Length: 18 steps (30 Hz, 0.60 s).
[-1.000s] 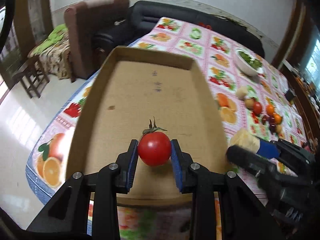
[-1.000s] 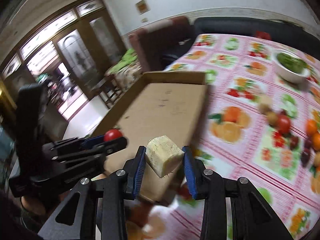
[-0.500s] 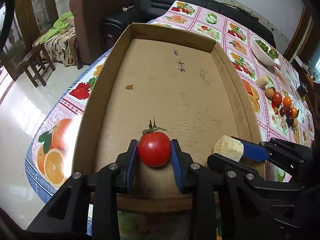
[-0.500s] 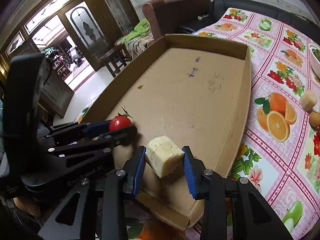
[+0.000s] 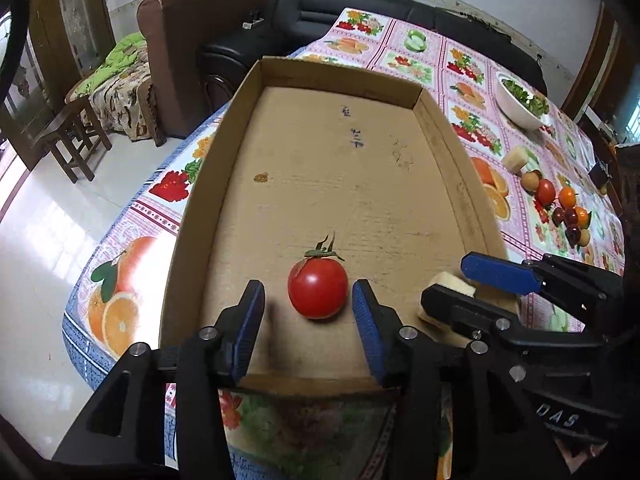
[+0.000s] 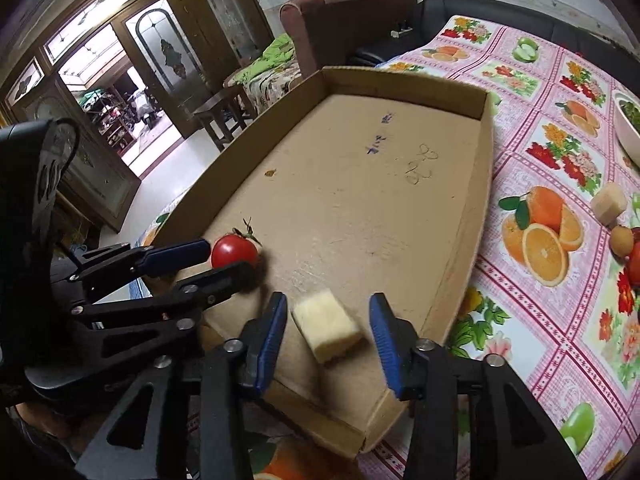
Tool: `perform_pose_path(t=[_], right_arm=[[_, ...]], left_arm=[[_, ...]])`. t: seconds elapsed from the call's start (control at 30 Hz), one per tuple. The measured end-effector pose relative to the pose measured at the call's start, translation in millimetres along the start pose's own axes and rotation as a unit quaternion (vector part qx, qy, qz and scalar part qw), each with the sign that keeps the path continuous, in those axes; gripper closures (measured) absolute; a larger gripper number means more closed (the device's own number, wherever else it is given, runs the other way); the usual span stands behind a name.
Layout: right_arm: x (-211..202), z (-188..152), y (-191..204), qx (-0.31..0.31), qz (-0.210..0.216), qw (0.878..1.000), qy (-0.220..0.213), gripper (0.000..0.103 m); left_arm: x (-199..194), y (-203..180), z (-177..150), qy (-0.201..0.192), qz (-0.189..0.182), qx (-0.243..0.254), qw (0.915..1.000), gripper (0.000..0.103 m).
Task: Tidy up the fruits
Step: 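Open the left tool to drop the tomato while the right tool drops the cheese into the box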
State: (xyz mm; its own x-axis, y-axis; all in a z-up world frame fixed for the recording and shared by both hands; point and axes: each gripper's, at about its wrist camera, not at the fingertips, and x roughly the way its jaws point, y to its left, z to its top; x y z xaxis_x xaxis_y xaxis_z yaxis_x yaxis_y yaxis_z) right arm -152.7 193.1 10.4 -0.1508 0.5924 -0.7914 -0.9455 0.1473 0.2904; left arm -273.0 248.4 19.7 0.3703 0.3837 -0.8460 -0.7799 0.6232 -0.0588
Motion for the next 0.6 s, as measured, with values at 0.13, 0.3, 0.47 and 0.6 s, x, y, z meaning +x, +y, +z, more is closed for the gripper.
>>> perform_pose_path(t=[0.13, 0.3, 0.47, 0.6], right_arm=[[-11, -2, -3, 0.009, 0.002, 1.000, -0.014, 0.054], [-38, -9, -13, 0.030, 0.018, 0.998, -0.043, 0.054], [-70, -22, -30, 0.054, 0.003, 0.996, -0.067, 0.054], [-92, -35, -50, 0.079, -0.017, 0.993, -0.085, 0.054]], left_arm=[[-5, -5, 0, -0.002, 0.000, 0.003, 1.0000, 0.059], [-16, -20, 0, -0.006, -0.014, 0.005, 0.9999, 0.059], [-21, -49, 0, -0.007, -0.016, 0.032, 0.9993, 0.059], [-25, -68, 1, -0.010, -0.015, 0.047, 0.9987, 0.059]])
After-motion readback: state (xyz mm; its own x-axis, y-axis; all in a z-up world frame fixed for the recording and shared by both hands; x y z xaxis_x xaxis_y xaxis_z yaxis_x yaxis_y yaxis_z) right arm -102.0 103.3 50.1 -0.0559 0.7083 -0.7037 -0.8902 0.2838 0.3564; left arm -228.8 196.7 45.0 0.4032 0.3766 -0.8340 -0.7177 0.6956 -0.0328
